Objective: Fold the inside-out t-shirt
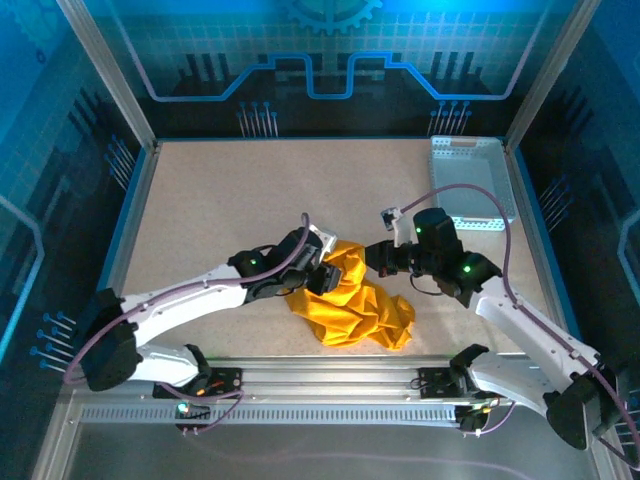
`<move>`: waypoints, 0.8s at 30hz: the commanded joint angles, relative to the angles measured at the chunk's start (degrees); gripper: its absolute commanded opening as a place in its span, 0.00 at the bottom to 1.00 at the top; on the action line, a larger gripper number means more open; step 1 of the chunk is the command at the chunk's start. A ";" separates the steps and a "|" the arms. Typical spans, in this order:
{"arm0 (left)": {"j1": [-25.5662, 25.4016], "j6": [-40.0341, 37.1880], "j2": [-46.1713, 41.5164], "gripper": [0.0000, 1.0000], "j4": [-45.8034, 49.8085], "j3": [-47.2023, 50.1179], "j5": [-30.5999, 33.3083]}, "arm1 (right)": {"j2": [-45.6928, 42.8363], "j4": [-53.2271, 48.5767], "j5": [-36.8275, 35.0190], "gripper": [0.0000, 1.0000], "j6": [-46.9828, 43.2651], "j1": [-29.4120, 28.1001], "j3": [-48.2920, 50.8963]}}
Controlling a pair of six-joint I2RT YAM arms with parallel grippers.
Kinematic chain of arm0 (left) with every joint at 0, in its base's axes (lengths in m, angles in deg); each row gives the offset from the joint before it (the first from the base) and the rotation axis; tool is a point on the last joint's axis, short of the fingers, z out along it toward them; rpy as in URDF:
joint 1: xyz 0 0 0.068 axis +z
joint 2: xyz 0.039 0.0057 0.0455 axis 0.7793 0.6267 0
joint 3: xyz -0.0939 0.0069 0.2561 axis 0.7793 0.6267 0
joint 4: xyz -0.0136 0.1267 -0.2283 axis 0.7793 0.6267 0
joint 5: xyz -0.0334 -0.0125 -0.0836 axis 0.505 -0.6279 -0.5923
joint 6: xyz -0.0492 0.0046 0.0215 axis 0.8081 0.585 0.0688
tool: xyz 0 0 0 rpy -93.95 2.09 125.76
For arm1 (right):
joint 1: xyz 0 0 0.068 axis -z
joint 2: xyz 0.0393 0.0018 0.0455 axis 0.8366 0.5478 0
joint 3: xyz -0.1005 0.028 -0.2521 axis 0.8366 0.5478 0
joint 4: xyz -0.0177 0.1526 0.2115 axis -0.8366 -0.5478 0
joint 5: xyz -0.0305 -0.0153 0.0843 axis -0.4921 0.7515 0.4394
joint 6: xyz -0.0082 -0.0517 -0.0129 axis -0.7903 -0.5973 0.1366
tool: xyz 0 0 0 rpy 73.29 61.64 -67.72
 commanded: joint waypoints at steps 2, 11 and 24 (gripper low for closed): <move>-1.20 0.44 2.36 0.43 -2.33 -2.66 -0.80 | -0.79 1.11 0.81 0.00 0.28 -0.53 -0.82; -1.23 -0.60 5.43 0.27 -2.38 -4.35 2.12 | -0.70 0.84 -0.18 0.00 -0.16 -1.53 -0.98; -1.29 -0.73 5.60 0.28 -2.07 -3.42 1.56 | -1.16 0.07 -2.54 0.00 -0.16 -1.51 -1.63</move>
